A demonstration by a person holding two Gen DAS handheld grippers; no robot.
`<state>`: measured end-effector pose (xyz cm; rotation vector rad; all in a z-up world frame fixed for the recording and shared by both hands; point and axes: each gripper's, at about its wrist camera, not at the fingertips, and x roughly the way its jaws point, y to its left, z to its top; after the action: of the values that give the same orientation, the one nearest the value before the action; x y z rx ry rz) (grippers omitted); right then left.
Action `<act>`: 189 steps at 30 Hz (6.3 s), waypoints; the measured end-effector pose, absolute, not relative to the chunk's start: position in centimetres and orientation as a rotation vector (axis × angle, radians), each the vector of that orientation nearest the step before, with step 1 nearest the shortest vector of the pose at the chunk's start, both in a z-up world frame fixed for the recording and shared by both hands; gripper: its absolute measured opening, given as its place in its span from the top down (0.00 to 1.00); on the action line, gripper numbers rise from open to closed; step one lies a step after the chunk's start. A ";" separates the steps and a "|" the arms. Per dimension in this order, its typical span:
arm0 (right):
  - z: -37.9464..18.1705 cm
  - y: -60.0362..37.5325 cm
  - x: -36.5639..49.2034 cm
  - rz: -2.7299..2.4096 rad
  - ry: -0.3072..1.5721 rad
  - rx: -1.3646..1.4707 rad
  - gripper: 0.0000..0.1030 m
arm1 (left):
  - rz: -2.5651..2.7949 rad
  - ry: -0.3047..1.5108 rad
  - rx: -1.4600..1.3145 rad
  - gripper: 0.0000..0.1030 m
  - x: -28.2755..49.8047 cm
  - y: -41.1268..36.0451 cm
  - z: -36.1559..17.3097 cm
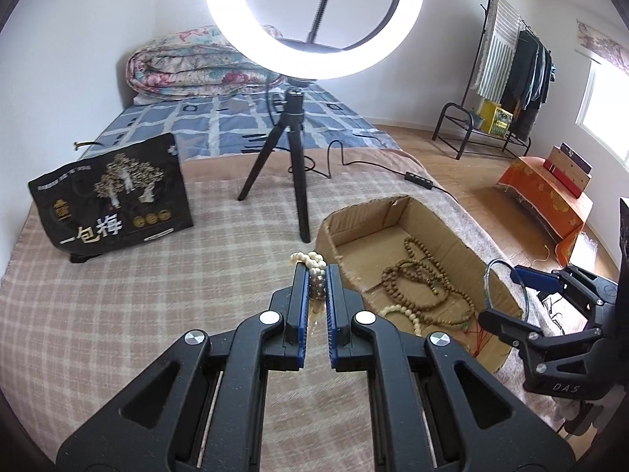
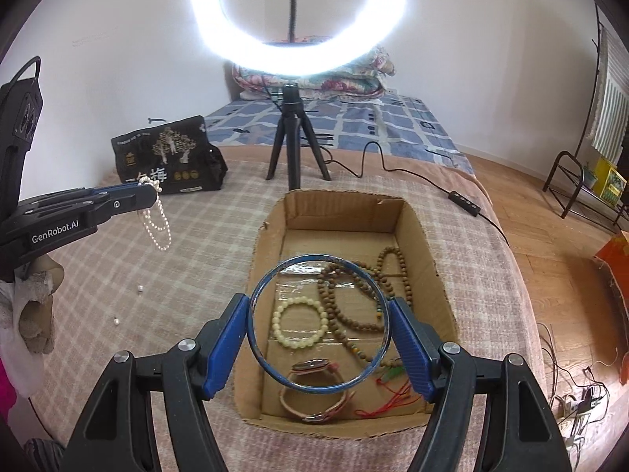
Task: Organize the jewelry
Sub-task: 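Carry the pearl necklace in the left tool and bangle in the right tool over the box, then open the left tool dropping the necklace while the right tool releases the bangle, then withdraw both open tools from the box toward the loose pearl studs, then lower the left tool to one pearl stud while the right tool approaches another, then close the left tool on its pearl stud while the right tool closes on the other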
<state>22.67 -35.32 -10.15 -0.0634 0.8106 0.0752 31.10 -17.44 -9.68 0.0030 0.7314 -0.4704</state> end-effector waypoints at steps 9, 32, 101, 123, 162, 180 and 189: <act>-11.1 -37.3 24.1 0.052 0.828 -0.056 0.29 | -0.504 0.729 0.016 0.94 33.1 -21.8 -9.8; -13.0 -40.0 25.9 0.017 0.870 -0.018 0.28 | -0.518 0.741 0.053 0.94 35.1 -26.0 -10.8; -7.5 -30.9 22.8 0.085 0.806 -0.048 0.00 | -0.343 0.638 0.012 0.30 26.4 -4.1 -6.6; -13.4 -20.3 27.0 0.373 0.952 -0.060 0.26 | -0.427 0.853 -0.007 0.63 22.0 -2.6 -17.4; -22.2 -13.5 32.0 0.474 1.134 -0.066 0.78 | -0.395 0.941 -0.006 0.91 24.8 -5.0 -23.1; -20.7 -15.0 31.0 0.471 1.088 -0.055 0.94 | -0.374 0.926 -0.037 0.91 23.9 -3.1 -22.3; -17.8 -16.8 29.0 0.463 1.027 -0.048 0.94 | -0.364 0.895 -0.062 0.91 23.6 -2.5 -20.4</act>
<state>29.03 -16.80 -17.78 -0.0478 1.0271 0.4630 23.57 -2.47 -20.45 -0.0616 0.8949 -0.3640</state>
